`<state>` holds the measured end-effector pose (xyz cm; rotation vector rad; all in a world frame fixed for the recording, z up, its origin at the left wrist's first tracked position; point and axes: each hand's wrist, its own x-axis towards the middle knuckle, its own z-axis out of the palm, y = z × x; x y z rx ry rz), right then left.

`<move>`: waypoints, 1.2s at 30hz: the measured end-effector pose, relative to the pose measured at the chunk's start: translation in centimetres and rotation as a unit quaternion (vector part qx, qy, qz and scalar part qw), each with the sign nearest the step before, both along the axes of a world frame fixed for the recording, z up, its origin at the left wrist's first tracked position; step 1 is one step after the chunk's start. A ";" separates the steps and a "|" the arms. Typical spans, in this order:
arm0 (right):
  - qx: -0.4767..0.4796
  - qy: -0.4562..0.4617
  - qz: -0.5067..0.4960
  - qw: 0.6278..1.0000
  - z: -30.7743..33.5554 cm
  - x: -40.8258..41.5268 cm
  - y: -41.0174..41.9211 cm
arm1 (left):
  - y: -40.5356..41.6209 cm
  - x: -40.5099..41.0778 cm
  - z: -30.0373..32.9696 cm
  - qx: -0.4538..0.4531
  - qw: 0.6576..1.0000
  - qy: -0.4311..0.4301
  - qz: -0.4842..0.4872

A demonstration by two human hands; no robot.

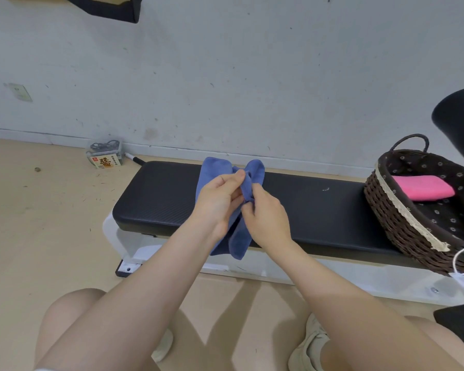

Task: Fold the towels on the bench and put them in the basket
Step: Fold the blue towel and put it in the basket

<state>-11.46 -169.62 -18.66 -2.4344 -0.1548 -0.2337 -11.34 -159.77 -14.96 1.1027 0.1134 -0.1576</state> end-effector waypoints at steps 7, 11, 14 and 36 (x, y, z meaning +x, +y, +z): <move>-0.053 0.013 -0.103 0.993 -1.1 0.6 -2.6 | -0.1 0.1 -0.2 -0.034 0.997 0.050 0.042; -0.049 0.031 -0.138 0.989 -1.3 -0.4 -4.5 | 1.1 0.9 0.2 -0.084 0.989 0.062 0.100; -0.090 0.032 -0.143 0.985 -1.7 -0.8 -6.1 | 1.7 1.4 0.5 -0.125 0.982 0.082 0.114; 0.753 -0.126 -0.136 0.631 11.5 -1.4 -8.1 | 2.2 -0.7 7.1 -0.441 0.875 -0.063 0.189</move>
